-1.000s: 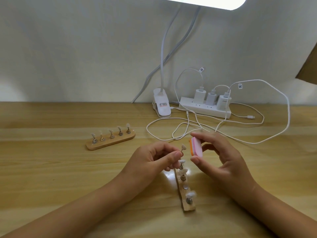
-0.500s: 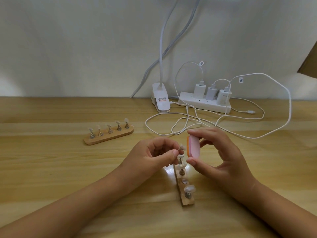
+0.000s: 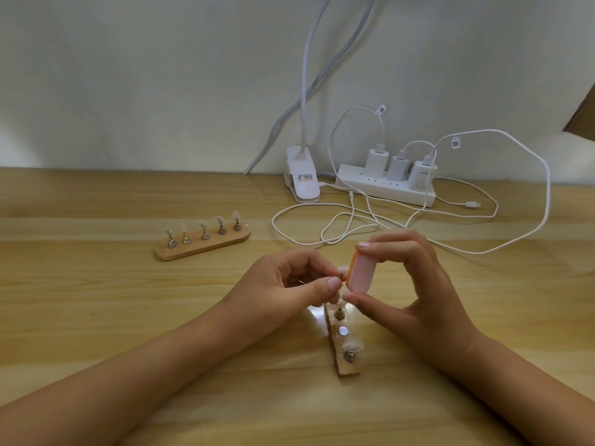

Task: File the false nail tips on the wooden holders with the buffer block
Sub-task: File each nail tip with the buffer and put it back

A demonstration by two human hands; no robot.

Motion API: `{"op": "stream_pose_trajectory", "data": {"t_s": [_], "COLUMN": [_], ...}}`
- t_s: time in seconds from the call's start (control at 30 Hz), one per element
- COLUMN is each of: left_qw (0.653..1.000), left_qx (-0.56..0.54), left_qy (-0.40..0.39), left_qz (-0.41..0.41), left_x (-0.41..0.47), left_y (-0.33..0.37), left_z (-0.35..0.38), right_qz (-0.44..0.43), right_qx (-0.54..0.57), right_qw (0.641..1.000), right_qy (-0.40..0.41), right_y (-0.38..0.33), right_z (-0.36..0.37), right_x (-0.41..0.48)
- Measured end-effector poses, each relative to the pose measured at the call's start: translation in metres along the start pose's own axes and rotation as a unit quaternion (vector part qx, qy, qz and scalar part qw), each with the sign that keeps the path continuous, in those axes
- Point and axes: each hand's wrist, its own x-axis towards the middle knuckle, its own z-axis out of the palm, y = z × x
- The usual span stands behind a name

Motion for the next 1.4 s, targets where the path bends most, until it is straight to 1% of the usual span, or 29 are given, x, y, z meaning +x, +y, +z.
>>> {"op": "stream_pose_trajectory", "data": {"t_s": [0.07,0.2,0.3,0.4,0.53,0.63,0.8,0.93,1.07,1.17,1.3,1.4], "left_qw": [1.0,1.0,0.999,0.999,0.999,0.999,1.0,1.0,1.0,1.0,1.0,1.0], "left_qx": [-0.004,-0.006,-0.031,-0.037,-0.054,-0.047,-0.02,-0.027,-0.013,-0.02,-0.01,-0.006], "left_qy": [0.002,-0.003,-0.002,-0.004,-0.002,-0.008,-0.011,-0.004,0.001,0.006,0.0,-0.001], "left_qz": [0.004,0.015,0.012,0.006,0.003,0.002,0.006,0.011,0.015,0.016,0.02,0.018], "left_x": [0.0,0.001,0.0,0.0,0.0,-0.001,0.0,0.0,0.0,0.0,0.001,0.001], "left_y": [0.0,0.001,0.002,0.002,0.003,0.003,0.002,0.002,0.002,0.002,0.0,-0.001], "left_z": [0.0,0.0,-0.001,0.0,0.0,0.0,0.001,0.001,0.001,0.001,0.001,0.001], "right_qz": [-0.001,-0.03,-0.016,-0.009,-0.013,-0.002,-0.025,0.0,-0.018,0.0,-0.02,0.001], "right_qx": [-0.005,-0.044,-0.069,-0.072,-0.067,-0.071,-0.076,-0.087,-0.093,-0.088,-0.092,-0.094], "right_qw": [1.0,0.999,0.997,0.997,0.998,0.997,0.997,0.996,0.995,0.996,0.996,0.996], "right_qy": [0.006,-0.006,0.005,0.02,0.006,0.014,0.002,0.004,-0.003,0.005,-0.001,0.003], "right_y": [-0.001,-0.006,-0.002,-0.004,-0.006,-0.004,-0.012,-0.009,-0.012,-0.011,-0.015,-0.011], "right_z": [0.002,0.008,0.0,0.001,0.003,-0.002,0.008,0.002,0.005,0.003,0.008,0.002], "right_x": [0.001,0.002,0.001,0.002,0.001,0.002,0.001,0.002,0.002,0.004,0.004,0.004]}}
